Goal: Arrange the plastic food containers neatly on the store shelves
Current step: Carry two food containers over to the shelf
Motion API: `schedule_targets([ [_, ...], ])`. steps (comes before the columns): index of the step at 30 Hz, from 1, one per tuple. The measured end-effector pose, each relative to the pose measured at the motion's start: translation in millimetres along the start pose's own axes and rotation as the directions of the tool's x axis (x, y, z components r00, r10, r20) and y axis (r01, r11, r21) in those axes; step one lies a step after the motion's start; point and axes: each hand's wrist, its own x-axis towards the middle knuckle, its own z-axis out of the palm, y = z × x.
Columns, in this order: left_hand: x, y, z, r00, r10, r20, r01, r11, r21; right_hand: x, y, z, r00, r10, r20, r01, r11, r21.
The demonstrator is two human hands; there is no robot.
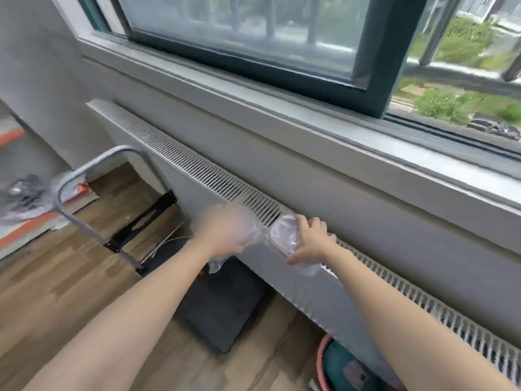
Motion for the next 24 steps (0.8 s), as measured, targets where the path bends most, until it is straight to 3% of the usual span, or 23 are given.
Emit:
schedule_targets([
  [6, -82.4, -98.1, 6.3, 0.956, -0.293, 0.018, 0.293, 0.951, -0.093, 0.4, -107.5, 6.1, 0.918, -0.383, 0.100, 0.394, 0.906, -0.154],
  [13, -179.6, -184.9, 25.0, 0.830, -0.551, 0.091, 0.554, 0.792, -0.255, -28.4, -228.1, 32.7, 0.756, -0.620, 0.212, 0.652, 0.681, -0.334],
  [18, -285.3, -247.2, 46.2, 0.677, -0.722, 0.144, 0.722, 0.613, -0.320, -69.6, -328.6, 84.5, 0.586, -0.755, 0.294, 0.793, 0.461, -0.398],
  [24, -436.4, -306.6, 90.7, 0.460, -0.858, 0.229, 0.848, 0.347, -0.401, -152.9, -445.5, 172.5, 0.348, -0.795, 0.496, 0.910, 0.160, -0.383],
])
